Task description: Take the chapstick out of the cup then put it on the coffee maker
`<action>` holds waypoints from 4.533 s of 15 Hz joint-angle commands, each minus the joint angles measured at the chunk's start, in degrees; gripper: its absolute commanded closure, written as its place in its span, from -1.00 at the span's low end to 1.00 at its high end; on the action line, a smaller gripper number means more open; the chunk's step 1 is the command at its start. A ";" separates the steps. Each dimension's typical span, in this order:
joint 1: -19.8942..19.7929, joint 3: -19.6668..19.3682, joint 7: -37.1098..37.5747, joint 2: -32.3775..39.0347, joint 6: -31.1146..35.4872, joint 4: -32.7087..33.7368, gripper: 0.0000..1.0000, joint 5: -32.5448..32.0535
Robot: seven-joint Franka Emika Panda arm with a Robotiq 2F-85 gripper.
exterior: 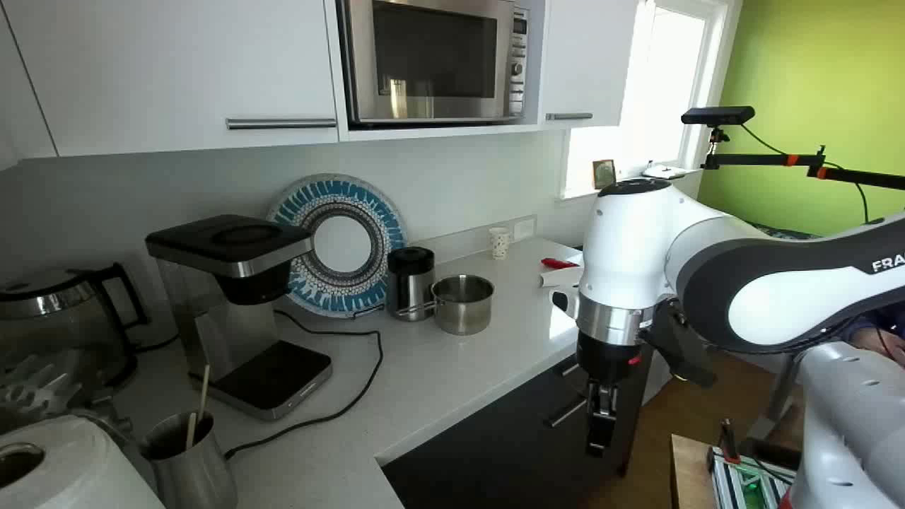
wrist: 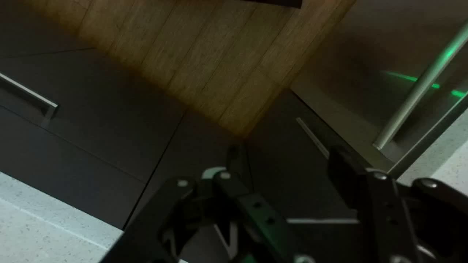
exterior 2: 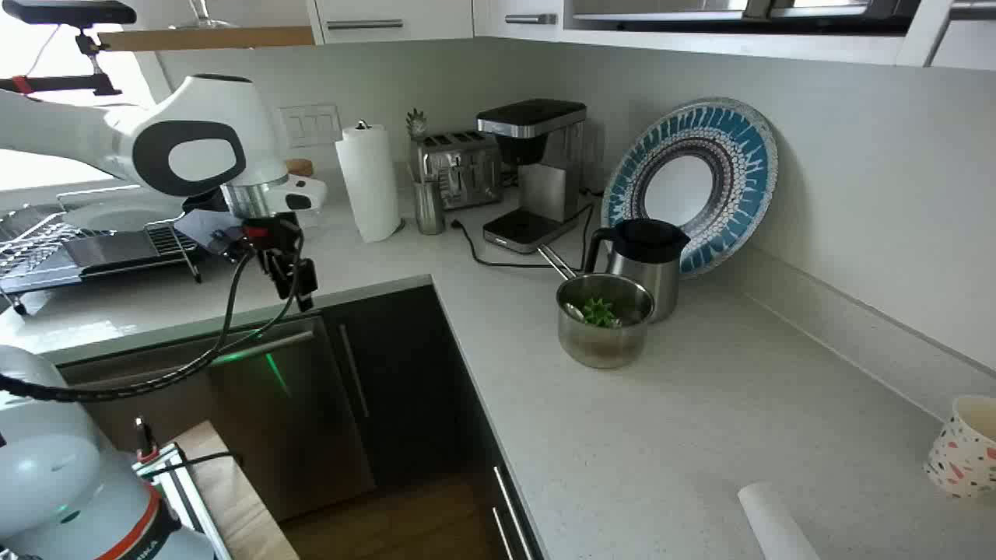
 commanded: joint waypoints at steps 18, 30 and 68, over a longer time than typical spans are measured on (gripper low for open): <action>4.42 -12.67 -20.05 18.56 29.74 24.31 -1.00 -0.02; 5.11 -14.31 -27.38 23.33 28.46 28.67 -1.00 3.04; -1.32 6.01 -72.36 87.78 8.23 105.66 -0.87 15.39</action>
